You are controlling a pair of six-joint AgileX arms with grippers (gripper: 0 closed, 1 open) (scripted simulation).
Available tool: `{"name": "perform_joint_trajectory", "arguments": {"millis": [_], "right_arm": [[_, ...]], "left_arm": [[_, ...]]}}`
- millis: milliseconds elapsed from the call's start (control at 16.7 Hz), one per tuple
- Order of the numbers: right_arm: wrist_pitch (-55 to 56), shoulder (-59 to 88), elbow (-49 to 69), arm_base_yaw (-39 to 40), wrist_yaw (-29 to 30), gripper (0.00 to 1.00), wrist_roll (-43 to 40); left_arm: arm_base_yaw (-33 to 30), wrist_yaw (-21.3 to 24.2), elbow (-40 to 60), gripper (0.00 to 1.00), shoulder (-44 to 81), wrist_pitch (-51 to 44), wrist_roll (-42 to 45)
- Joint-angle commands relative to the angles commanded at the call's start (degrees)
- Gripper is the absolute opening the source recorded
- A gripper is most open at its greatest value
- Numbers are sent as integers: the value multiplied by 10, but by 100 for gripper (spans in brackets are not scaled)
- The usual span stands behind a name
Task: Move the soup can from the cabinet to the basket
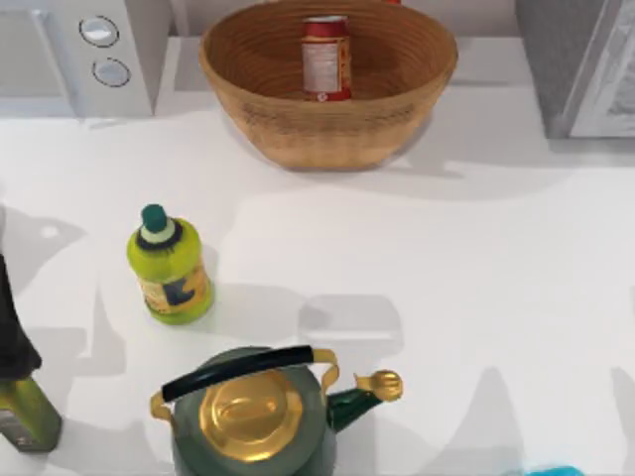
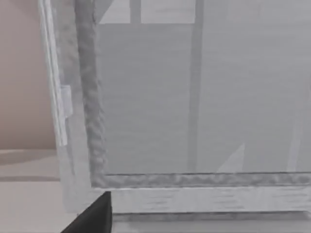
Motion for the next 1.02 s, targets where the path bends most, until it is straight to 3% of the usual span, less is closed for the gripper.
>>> {"name": "perform_joint_trajectory", "arguments": {"millis": [600, 840, 1020], "right_arm": [[319, 405, 98, -265, -271, 100, 8], [376, 478, 115, -313, -321, 100, 9], [381, 484, 117, -317, -325, 100, 9]], "left_arm": [[0, 0, 0, 100, 0, 0, 0], [0, 0, 0, 100, 0, 0, 0], [0, 0, 0, 100, 0, 0, 0]]}}
